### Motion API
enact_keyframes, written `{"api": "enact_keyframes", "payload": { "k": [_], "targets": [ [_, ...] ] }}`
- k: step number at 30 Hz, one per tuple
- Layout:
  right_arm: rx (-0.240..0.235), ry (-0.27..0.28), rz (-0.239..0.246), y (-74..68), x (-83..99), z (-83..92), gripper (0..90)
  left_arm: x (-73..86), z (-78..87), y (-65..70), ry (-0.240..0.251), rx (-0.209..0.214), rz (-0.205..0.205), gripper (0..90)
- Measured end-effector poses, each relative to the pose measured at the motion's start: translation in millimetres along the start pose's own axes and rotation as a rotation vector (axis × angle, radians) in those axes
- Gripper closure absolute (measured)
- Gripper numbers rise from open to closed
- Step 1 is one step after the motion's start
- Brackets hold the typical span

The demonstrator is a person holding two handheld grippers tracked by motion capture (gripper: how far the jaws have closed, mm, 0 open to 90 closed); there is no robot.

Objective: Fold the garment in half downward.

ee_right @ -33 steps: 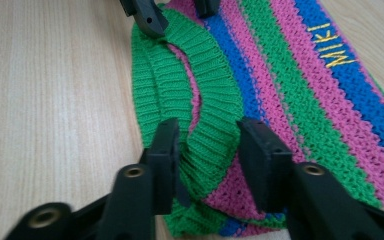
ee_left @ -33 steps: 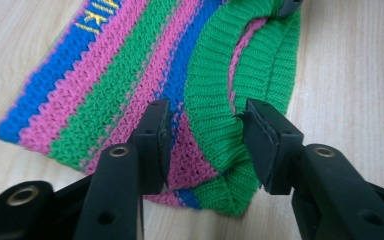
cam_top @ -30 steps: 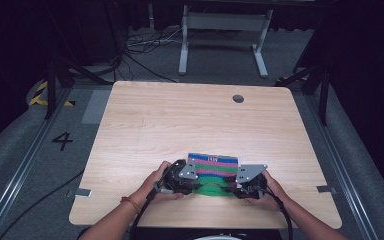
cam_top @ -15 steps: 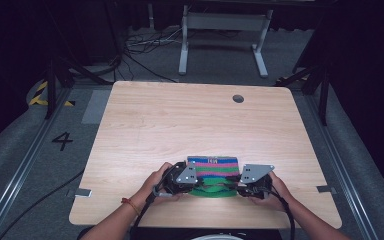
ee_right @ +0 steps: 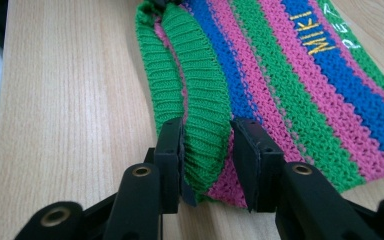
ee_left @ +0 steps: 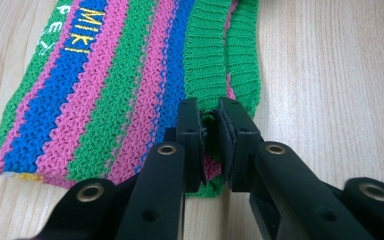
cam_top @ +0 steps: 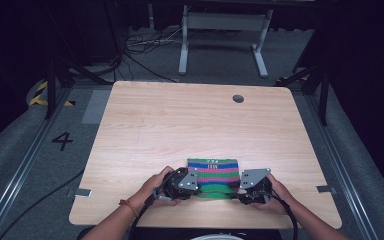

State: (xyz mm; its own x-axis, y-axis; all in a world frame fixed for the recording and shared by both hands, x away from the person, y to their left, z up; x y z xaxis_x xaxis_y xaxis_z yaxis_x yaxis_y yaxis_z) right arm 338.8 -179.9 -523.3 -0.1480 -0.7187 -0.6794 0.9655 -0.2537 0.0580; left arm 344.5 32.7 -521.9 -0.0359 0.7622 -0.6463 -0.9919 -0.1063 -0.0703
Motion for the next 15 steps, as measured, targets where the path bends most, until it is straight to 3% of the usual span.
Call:
{"api": "enact_keyframes", "payload": {
  "k": [3, 7, 12, 15],
  "targets": [
    [-0.003, 0.006, -0.008, 1.1, 1.0, -0.3, 65.5, 0.5, -0.3, -1.6, 0.003, -0.003, 0.013, 78.0],
    [0.023, 0.019, -0.016, 3.9, 2.2, -1.0, 65.2, 0.2, -2.2, -5.1, 0.008, -0.048, 0.019, 77.5],
    [0.030, 0.035, -0.043, 9.8, 4.0, -1.6, 64.7, 2.0, -2.8, -9.8, 0.030, -0.028, 0.046, 76.0],
    [0.032, 0.046, -0.054, 12.3, 5.1, -1.9, 64.2, 2.0, -3.6, -12.2, 0.033, -0.051, 0.045, 73.3]
  ]
}}
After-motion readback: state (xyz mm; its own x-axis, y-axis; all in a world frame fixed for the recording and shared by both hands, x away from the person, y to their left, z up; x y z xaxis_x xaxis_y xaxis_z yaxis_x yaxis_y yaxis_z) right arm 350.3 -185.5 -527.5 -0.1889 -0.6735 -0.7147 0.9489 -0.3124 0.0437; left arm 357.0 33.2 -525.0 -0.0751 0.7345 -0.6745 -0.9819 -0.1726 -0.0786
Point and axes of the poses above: each handheld gripper's, and its own axes: z roughly backward along the jaws, x roughly out of its underside, y roughly to its right, the point moved 5 cm from there along -z, roughly forward along the jaws, and after that the axes turned 1 degree about y, right-handed, at the moved point
